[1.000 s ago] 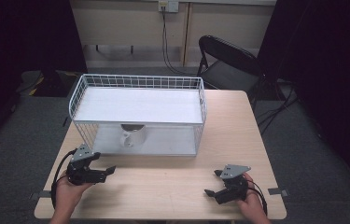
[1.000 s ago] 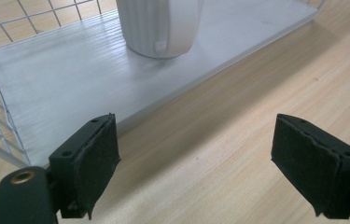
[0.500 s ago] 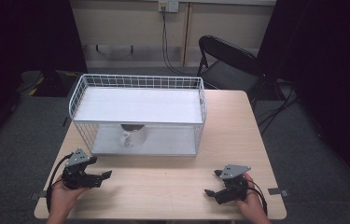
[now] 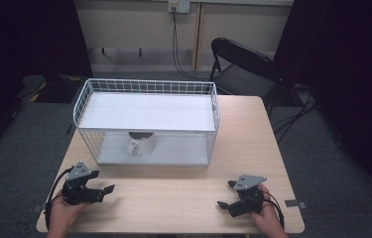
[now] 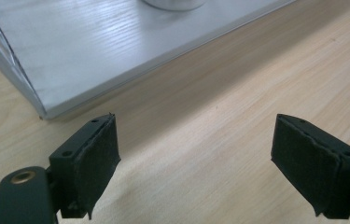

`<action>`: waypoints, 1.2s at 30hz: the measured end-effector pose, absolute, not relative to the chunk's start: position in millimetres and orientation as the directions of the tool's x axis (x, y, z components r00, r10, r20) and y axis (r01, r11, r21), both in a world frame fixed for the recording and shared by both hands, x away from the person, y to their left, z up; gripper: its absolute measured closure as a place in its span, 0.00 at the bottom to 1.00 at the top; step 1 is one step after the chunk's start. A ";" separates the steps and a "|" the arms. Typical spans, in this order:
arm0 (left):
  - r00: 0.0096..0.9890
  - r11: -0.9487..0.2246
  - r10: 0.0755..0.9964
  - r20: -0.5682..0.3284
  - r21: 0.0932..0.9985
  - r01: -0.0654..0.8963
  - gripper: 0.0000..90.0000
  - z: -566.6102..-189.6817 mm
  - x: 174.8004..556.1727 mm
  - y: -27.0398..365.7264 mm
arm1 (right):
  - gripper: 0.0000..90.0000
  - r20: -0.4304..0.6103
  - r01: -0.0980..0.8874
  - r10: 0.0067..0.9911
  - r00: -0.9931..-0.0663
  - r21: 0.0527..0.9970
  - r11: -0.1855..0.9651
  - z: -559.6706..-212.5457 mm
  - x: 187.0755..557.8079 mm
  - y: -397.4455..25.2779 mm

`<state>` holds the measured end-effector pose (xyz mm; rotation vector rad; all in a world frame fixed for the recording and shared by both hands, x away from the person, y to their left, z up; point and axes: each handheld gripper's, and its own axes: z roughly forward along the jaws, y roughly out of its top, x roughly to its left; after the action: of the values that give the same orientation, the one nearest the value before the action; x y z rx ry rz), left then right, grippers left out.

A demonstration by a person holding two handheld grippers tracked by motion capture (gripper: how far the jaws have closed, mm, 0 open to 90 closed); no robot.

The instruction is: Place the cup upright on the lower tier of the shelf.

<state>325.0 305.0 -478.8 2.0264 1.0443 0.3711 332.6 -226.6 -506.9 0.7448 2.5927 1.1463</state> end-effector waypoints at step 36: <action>0.598 -0.363 0.798 -0.068 0.739 0.568 0.16 -496.5 320.9 322.0 | 0.16 0.012 0.363 0.526 -0.850 0.737 0.570 -506.8 332.2 -226.9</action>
<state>320.9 322.0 -496.5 2.0752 1.0774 0.3916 332.2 -226.9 -506.8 0.7446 2.5939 1.1461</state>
